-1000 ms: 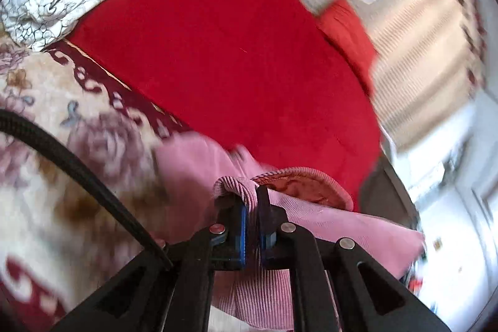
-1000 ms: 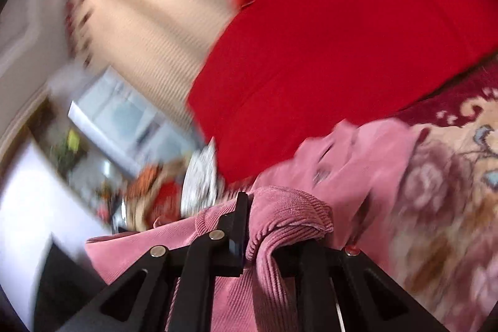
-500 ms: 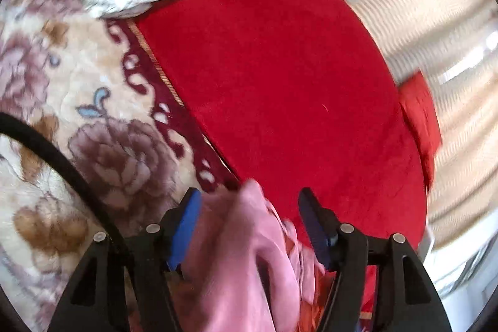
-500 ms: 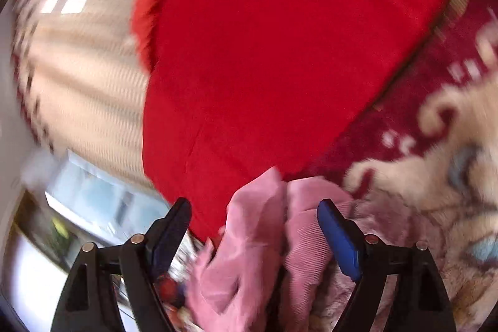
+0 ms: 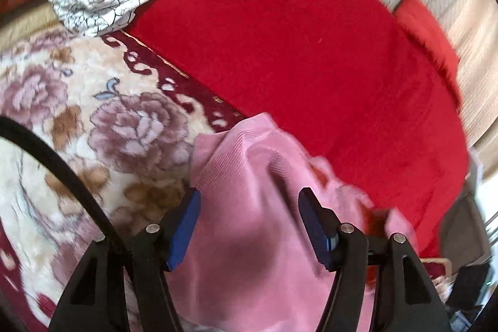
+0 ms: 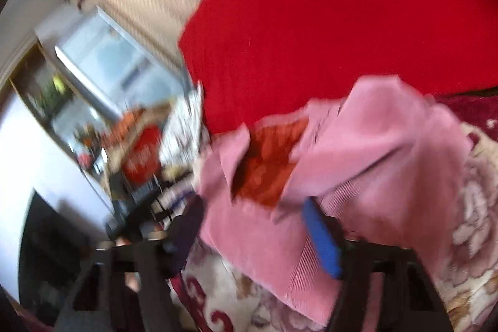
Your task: Fold large clothes
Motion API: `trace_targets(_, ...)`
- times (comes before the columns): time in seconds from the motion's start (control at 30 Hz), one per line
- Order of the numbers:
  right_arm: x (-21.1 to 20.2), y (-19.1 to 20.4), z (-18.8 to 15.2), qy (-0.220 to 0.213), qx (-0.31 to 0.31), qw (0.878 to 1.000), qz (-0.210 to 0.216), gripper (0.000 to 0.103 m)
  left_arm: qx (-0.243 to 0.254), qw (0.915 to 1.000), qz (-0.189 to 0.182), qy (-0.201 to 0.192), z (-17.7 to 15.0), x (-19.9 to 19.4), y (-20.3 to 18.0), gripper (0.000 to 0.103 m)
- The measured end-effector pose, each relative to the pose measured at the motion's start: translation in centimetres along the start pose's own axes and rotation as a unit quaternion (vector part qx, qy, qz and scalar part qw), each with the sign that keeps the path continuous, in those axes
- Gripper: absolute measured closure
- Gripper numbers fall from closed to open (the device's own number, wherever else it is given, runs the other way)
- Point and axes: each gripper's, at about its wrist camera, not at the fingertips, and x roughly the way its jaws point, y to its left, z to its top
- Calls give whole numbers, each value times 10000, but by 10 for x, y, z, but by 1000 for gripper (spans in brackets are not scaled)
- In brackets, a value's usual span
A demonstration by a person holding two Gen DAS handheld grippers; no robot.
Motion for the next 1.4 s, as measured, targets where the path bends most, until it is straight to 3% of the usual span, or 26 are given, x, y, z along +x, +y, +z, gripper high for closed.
trace_targets(0.03,7,-6,-5,151,-54,9998,-100,70,40,9996,251,90,1,7,2,37)
trace_targets(0.13,38,-9,-7,554,-138,9979,-296,71,-58,9957,866,331,3,25,13,37)
trace_targets(0.27,68,-17,19,531,-162,9965,-624,72,-347,9949,745,578,6,35,22,37)
trace_targets(0.37,60,-36,65,-381,232,9952,-873,72,-315,9946,819,553,9,35,22,37)
trace_targets(0.47,23,-77,94,-1824,1331,9690,-1004,66,-359,9943,862,523,8,34,21,37)
trace_targets(0.5,10,-94,96,-2086,1770,9569,-970,64,-326,9943,898,478,8,32,17,37)
trace_targets(0.53,-1,-107,93,-2228,2118,9476,-864,52,-247,9945,937,409,8,30,13,37)
trace_targets(0.57,-8,-113,90,-2291,2240,9439,-793,40,-173,9946,959,352,9,29,8,37)
trace_targets(0.6,-16,-115,83,-2334,2243,9433,-740,40,-123,9947,969,314,9,27,6,37)
trace_targets(0.73,-30,-83,61,-1808,1318,9685,-1092,40,-124,9953,944,173,11,22,1,37)
trace_targets(0.8,-37,-63,47,-1651,832,9755,-1191,40,-80,9955,939,101,10,19,-2,37)
trace_targets(0.9,-42,-44,22,-1474,390,9784,-1398,40,71,9938,1104,76,9,20,-1,37)
trace_targets(0.97,-37,-49,5,-1205,465,9798,-1526,40,29,9908,1340,178,8,27,9,37)
trace_targets(1.03,-28,-69,-15,-807,695,9756,-1918,48,-74,9902,1343,386,6,36,19,31)
trace_targets(1.07,-25,-77,-20,-671,744,9742,-2022,66,-134,9902,1320,429,6,38,23,30)
trace_targets(1.13,-30,-84,-29,-807,800,9697,-2162,80,-191,9909,1254,452,6,36,24,29)
trace_targets(1.23,-38,-73,-26,-866,881,9686,-2160,81,-170,9919,1214,320,10,24,21,29)
trace_targets(1.4,-44,-40,-21,-1371,326,9640,-2255,80,97,9946,1029,-50,11,6,3,30)
